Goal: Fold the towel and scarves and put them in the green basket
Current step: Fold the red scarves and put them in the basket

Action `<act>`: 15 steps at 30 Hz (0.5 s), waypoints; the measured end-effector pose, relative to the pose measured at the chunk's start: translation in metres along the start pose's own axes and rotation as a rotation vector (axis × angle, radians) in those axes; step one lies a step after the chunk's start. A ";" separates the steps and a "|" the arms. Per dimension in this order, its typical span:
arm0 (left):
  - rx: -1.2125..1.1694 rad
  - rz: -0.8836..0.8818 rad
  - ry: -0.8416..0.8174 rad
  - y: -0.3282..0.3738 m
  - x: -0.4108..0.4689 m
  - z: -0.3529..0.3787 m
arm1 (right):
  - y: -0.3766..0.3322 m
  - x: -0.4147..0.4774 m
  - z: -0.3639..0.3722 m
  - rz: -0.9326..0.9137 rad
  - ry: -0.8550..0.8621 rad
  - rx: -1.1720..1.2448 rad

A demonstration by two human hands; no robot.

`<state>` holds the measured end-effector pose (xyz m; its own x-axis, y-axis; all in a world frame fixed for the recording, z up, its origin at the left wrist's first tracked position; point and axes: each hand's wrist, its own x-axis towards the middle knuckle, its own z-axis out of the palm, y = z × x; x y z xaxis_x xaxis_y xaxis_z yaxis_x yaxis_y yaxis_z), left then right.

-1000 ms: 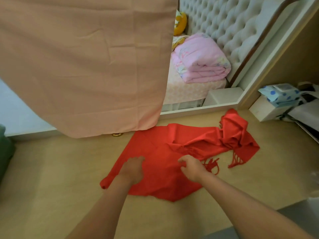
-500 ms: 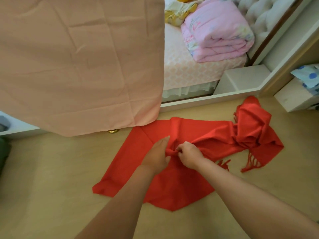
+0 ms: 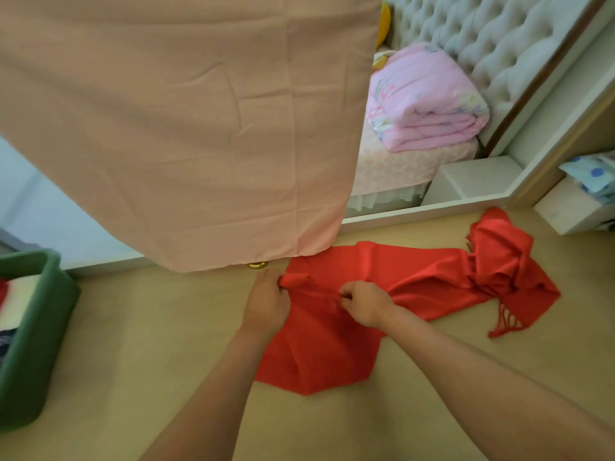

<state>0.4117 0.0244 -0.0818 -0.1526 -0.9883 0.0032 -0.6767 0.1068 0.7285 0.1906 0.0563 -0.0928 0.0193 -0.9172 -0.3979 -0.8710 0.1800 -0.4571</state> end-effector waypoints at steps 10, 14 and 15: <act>-0.102 0.063 -0.230 -0.059 -0.056 -0.112 | -0.195 -0.027 0.054 -0.382 0.163 0.208; -0.043 0.068 0.079 -0.087 -0.062 -0.152 | -0.221 -0.033 0.070 -0.381 0.252 0.246; -0.052 0.017 0.179 -0.093 -0.065 -0.164 | -0.221 -0.035 0.073 -0.360 0.262 0.234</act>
<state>0.6029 0.0607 -0.0376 -0.0298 -0.9904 0.1347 -0.6362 0.1228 0.7617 0.4188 0.0745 -0.0360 0.1485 -0.9888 0.0169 -0.6975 -0.1169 -0.7070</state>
